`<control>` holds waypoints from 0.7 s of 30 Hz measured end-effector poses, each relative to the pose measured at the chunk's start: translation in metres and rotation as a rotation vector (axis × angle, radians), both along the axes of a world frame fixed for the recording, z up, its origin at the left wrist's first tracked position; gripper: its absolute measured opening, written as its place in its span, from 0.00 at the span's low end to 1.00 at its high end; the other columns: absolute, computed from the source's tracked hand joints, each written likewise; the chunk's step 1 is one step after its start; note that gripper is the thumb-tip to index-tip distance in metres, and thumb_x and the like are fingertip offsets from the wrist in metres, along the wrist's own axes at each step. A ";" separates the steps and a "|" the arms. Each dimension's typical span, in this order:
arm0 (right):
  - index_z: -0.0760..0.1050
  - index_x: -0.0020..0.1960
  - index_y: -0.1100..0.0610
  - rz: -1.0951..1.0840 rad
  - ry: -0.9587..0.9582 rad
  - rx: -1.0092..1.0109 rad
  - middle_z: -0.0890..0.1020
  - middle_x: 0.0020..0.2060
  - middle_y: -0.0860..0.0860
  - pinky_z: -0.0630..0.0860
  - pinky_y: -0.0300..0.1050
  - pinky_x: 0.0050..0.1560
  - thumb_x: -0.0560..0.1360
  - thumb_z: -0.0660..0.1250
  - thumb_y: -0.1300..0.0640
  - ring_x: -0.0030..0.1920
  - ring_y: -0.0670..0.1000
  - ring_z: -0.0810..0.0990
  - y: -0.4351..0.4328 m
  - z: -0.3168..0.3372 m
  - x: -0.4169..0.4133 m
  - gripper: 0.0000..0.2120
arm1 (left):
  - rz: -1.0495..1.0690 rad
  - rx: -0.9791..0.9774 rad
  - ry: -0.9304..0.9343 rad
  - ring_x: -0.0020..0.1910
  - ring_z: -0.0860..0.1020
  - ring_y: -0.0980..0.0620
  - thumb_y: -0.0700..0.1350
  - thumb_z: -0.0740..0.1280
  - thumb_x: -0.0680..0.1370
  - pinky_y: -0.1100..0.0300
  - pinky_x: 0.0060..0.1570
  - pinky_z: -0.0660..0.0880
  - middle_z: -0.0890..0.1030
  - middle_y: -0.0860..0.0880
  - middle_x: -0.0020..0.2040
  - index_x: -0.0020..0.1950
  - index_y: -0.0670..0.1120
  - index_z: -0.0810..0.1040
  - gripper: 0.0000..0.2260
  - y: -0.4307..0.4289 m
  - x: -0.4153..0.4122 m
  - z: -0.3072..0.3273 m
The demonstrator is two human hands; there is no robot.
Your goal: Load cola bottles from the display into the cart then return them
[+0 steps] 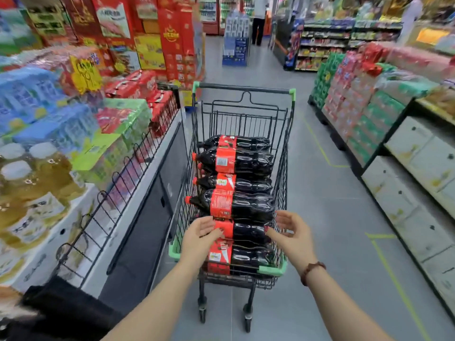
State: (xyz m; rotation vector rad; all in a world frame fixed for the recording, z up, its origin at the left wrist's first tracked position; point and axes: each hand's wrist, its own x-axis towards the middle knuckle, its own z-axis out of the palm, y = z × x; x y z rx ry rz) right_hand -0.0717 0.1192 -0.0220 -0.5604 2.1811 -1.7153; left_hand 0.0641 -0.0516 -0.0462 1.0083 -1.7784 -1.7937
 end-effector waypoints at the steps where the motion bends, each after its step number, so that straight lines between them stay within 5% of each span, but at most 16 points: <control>1: 0.74 0.56 0.53 0.006 -0.025 0.002 0.79 0.50 0.48 0.73 0.31 0.45 0.68 0.75 0.63 0.50 0.42 0.77 -0.006 -0.004 -0.014 0.19 | 0.001 -0.004 -0.027 0.57 0.77 0.55 0.39 0.73 0.74 0.63 0.55 0.72 0.80 0.54 0.54 0.58 0.49 0.76 0.15 -0.006 -0.012 -0.001; 9: 0.73 0.56 0.52 0.084 -0.141 0.112 0.77 0.51 0.47 0.71 0.33 0.48 0.68 0.75 0.62 0.53 0.48 0.76 -0.055 -0.042 -0.092 0.20 | 0.096 0.121 -0.191 0.59 0.76 0.50 0.43 0.73 0.75 0.51 0.64 0.72 0.77 0.55 0.53 0.61 0.48 0.73 0.17 -0.051 -0.083 -0.034; 14: 0.73 0.59 0.50 0.168 -0.092 0.280 0.77 0.57 0.47 0.71 0.41 0.62 0.67 0.77 0.59 0.59 0.47 0.75 -0.091 -0.063 -0.124 0.24 | 0.187 0.393 -0.276 0.65 0.72 0.44 0.48 0.73 0.74 0.48 0.65 0.68 0.72 0.46 0.69 0.75 0.45 0.63 0.33 -0.086 -0.105 -0.070; 17: 0.72 0.63 0.53 0.209 -0.036 0.403 0.75 0.58 0.48 0.67 0.38 0.61 0.65 0.78 0.56 0.61 0.47 0.73 -0.112 -0.074 -0.140 0.29 | 0.210 0.557 -0.288 0.69 0.69 0.42 0.50 0.73 0.74 0.48 0.66 0.65 0.70 0.43 0.72 0.77 0.44 0.59 0.37 -0.110 -0.120 -0.086; 21: 0.68 0.69 0.49 0.263 0.114 0.662 0.72 0.64 0.49 0.64 0.46 0.67 0.63 0.78 0.45 0.66 0.51 0.66 -0.135 -0.088 -0.161 0.38 | 0.226 0.687 -0.200 0.74 0.63 0.41 0.55 0.77 0.66 0.47 0.73 0.60 0.66 0.41 0.75 0.78 0.44 0.57 0.47 -0.132 -0.134 -0.110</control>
